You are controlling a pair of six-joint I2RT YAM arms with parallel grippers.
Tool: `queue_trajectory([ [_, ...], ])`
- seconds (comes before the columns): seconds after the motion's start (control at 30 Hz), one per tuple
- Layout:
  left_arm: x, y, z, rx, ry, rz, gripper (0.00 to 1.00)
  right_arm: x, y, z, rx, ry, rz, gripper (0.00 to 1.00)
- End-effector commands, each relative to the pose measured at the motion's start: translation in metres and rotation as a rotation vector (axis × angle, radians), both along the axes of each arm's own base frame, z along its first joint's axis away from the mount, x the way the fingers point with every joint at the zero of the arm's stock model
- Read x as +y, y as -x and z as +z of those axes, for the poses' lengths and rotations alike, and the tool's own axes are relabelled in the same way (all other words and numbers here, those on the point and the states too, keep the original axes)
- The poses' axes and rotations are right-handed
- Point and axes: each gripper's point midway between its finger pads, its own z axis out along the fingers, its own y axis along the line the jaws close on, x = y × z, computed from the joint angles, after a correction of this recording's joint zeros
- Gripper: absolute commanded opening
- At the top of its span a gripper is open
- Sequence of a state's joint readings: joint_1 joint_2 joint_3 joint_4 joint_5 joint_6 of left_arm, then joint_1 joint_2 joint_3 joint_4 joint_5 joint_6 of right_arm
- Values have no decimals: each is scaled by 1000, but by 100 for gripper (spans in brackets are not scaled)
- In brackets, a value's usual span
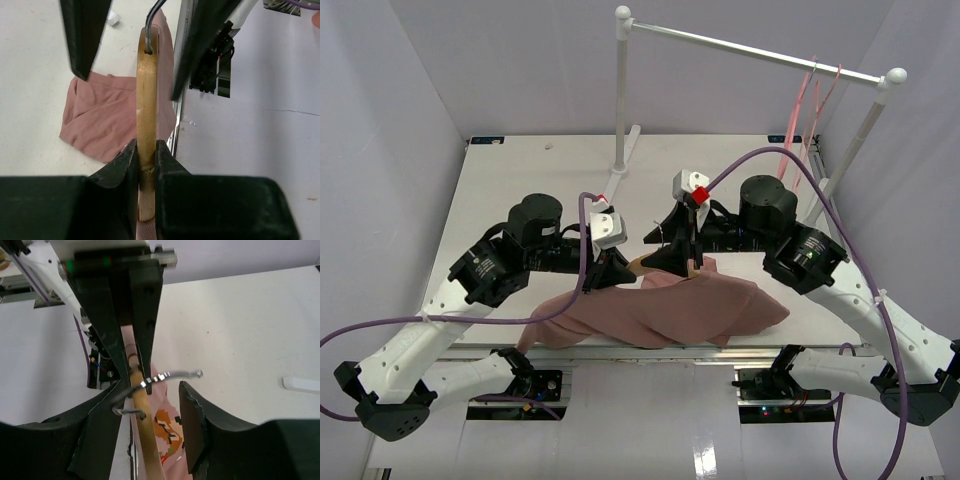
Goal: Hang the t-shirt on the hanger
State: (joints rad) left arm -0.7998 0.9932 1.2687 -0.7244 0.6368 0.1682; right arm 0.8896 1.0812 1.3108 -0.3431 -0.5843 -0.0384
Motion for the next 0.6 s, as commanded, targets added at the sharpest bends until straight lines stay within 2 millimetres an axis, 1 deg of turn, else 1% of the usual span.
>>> queue_trajectory([
  [0.0, -4, -11, -6, -5, -4, 38, 0, -1, -4, 59, -78, -166, -38, 60],
  [0.03, -4, -11, -8, 0, -10, 36, 0, -1, -4, 66, -83, -182, -39, 61],
  [0.07, -5, -11, -11, 4, -13, 33, 0, 2, -8, 66, -75, -179, -50, 61],
  [0.1, -5, -11, -10, 2, -9, 31, 0, 3, -9, 70, -78, -184, -54, 59],
  [0.17, -5, -10, -10, -2, -4, 25, 0, 7, -13, 65, -69, -158, -55, 44],
  [0.2, -5, -9, -10, -3, -2, 22, 0, 8, -14, 63, -69, -146, -53, 33],
  [0.23, -5, -8, -9, -7, 2, 19, 0, 10, -16, 58, -67, -129, -51, 20],
  [0.3, -4, -6, -7, -12, 10, 13, 0, 11, -17, 50, -96, -103, -40, 12],
  [0.37, -2, -2, -4, -15, 20, 3, 0, 11, -17, 44, -104, -85, -31, 8],
  [0.43, -1, 1, -2, -18, 28, -7, 0, 11, -14, 39, -104, -61, -6, 8],
  [0.47, -2, 2, -2, -19, 31, -14, 0, 12, -14, 40, -115, -61, 1, 8],
  [0.53, 0, 4, 0, -22, 35, -16, 0, 11, -18, 38, -118, -40, -14, 12],
  [0.57, 1, 4, 0, -23, 34, -14, 0, 10, -20, 41, -123, -41, -30, 17],
])
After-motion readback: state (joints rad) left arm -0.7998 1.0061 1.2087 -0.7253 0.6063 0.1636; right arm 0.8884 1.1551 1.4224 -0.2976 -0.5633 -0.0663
